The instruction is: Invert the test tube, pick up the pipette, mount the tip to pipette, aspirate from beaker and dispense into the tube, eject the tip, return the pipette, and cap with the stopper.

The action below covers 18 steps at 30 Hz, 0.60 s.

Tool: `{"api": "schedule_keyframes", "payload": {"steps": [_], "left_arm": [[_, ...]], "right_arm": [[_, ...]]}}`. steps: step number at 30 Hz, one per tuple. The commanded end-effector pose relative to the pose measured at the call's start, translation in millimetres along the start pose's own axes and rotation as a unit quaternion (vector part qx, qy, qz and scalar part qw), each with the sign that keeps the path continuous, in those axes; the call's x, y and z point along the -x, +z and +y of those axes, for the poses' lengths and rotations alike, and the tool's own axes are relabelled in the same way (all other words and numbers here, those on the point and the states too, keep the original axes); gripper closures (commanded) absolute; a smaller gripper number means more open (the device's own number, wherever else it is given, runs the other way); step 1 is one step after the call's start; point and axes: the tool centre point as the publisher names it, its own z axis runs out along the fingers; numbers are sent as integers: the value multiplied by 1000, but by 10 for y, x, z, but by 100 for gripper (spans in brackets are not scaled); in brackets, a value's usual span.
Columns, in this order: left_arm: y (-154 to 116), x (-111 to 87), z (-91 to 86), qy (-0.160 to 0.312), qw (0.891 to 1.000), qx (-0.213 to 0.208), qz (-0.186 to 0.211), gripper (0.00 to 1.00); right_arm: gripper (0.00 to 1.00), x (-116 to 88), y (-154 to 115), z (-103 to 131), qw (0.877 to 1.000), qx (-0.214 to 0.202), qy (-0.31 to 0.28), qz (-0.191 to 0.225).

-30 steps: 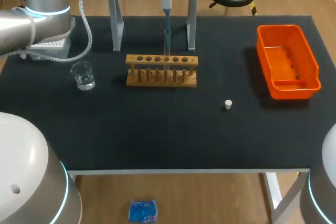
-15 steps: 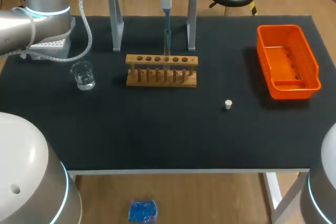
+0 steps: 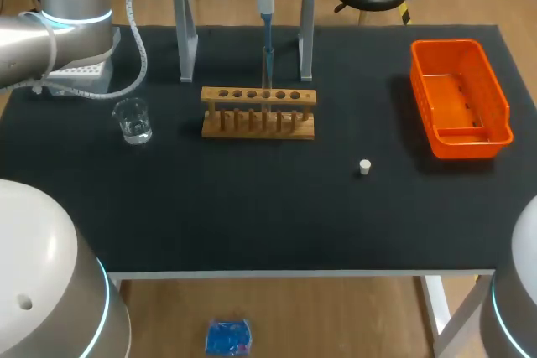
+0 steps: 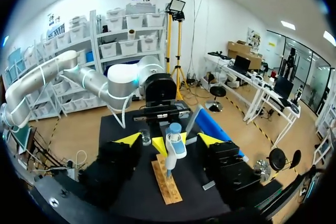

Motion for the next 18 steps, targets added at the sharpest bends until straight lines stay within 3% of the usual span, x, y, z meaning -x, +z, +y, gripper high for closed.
{"api": "schedule_keyframes", "payload": {"steps": [1,18], "left_arm": [[1,5,-1,0,1000,0,0,100],[1,5,-1,0,1000,0,0,100]], "right_arm": [[100,20,81,47,1000,-1,3,3],[100,49,227,127,1000,5,20,12]]}}
